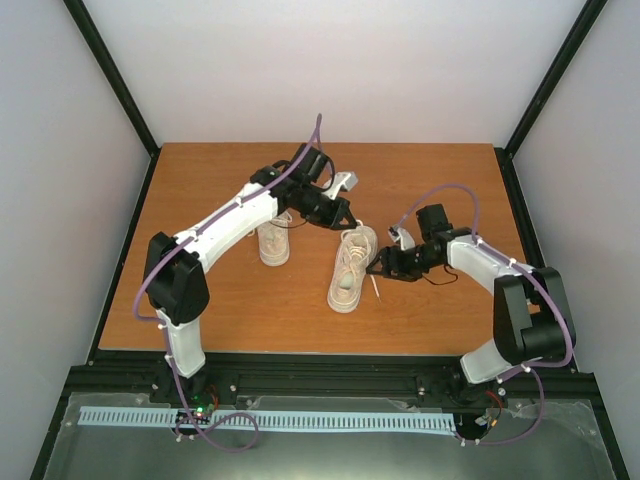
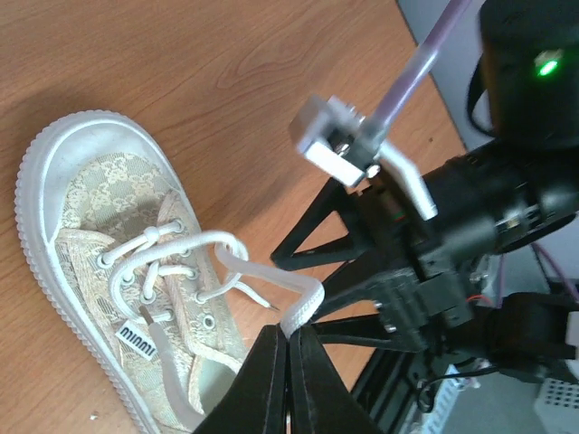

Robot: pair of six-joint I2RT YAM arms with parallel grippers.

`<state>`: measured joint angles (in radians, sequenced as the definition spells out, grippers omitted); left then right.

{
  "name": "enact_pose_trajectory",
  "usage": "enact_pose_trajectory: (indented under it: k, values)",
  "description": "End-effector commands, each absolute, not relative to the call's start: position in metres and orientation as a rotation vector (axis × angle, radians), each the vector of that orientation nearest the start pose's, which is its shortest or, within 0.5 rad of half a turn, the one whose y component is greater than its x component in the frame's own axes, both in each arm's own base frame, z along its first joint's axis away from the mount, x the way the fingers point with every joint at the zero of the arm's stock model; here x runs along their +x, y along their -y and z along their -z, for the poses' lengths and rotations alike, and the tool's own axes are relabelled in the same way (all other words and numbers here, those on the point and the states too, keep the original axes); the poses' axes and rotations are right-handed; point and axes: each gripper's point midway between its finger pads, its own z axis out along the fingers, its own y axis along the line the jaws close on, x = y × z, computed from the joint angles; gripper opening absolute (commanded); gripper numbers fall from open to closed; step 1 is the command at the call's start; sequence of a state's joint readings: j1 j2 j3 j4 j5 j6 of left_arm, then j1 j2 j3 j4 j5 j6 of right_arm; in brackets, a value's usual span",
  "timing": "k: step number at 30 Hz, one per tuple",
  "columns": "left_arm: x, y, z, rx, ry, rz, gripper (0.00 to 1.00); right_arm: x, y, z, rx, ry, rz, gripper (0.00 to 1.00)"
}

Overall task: Tie the shoes
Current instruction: Tie the shoelace on the shoe.

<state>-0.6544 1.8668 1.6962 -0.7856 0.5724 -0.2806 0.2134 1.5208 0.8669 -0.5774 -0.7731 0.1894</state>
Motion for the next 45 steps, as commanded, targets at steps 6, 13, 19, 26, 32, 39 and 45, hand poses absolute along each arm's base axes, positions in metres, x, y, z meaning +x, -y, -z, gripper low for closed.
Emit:
enact_pose_trajectory:
  k: [6, 13, 19, 26, 32, 39, 45]
  values:
    - [0.311, 0.357, -0.247, 0.676, -2.569, 1.213, 0.01, 0.262, -0.198, -0.061, -0.355, -2.792, -1.057, 0.66]
    - [0.311, 0.357, -0.247, 0.678, -2.58, 1.216, 0.01, 0.273, -0.196, -0.044, -0.395, -2.804, -0.96, 0.59]
    - [0.311, 0.355, -0.246, 0.668, -2.59, 1.201, 0.01, 0.276, -0.197, -0.035, -0.421, -2.806, -0.951, 0.4]
    - [0.325, 0.317, -0.229, 0.5, -2.637, 1.022, 0.01, 0.28, -0.182, -0.048, -0.275, -2.834, -0.829, 0.03]
    - [0.313, 0.265, -0.192, 0.287, -2.741, 0.938, 0.01, 0.259, -0.128, -0.063, 0.124, -2.919, -0.629, 0.03]
    - [0.291, 0.223, -0.15, 0.17, -2.845, 0.852, 0.01, 0.245, -0.047, -0.064, 0.713, -2.863, -0.611, 0.03]
    - [0.284, 0.187, -0.121, 0.092, -2.899, 0.759, 0.01, 0.24, -0.019, -0.06, 1.0, -2.758, -0.677, 0.03]
